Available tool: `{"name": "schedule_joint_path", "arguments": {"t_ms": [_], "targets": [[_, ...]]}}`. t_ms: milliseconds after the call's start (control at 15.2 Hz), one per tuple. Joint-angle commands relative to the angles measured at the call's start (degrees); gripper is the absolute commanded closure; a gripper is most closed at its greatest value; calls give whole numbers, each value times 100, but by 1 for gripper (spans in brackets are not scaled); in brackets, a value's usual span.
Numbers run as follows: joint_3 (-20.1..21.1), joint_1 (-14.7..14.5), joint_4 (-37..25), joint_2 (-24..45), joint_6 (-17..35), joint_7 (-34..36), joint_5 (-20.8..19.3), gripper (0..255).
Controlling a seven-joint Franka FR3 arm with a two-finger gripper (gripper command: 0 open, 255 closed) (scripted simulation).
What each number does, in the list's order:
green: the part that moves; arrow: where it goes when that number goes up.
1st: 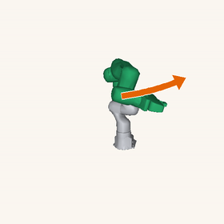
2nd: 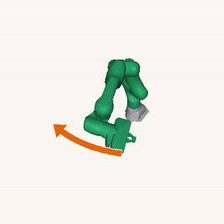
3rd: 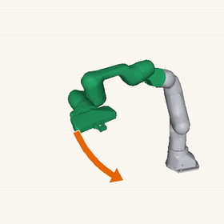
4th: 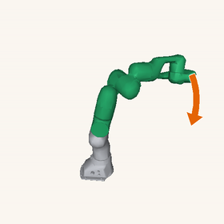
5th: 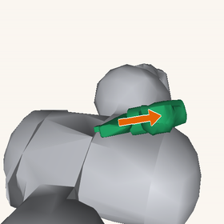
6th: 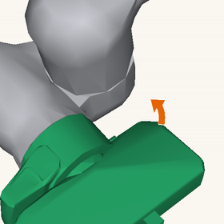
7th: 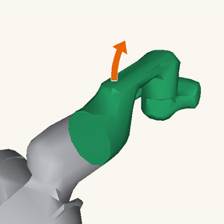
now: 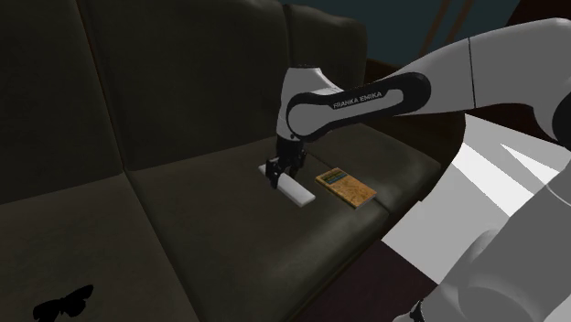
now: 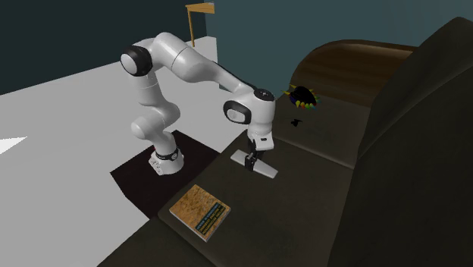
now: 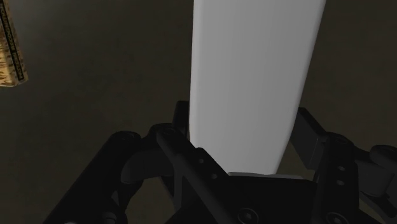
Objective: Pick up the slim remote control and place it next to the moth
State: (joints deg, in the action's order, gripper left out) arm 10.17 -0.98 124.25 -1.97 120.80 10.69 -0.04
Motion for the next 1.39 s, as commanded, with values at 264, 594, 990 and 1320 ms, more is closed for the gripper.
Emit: {"name": "schedule_joint_path", "arguments": {"t_ms": [264,594,990,1320], "targets": [[290,-270,-112,-22,-136,542,35,255],[657,-611,-347,152,-202,1261,14,255],[1058,-1037,-845,549,-326,2148,-116,255],[1337,-1431,-1447,1034,-490,2897,-326,255]]}}
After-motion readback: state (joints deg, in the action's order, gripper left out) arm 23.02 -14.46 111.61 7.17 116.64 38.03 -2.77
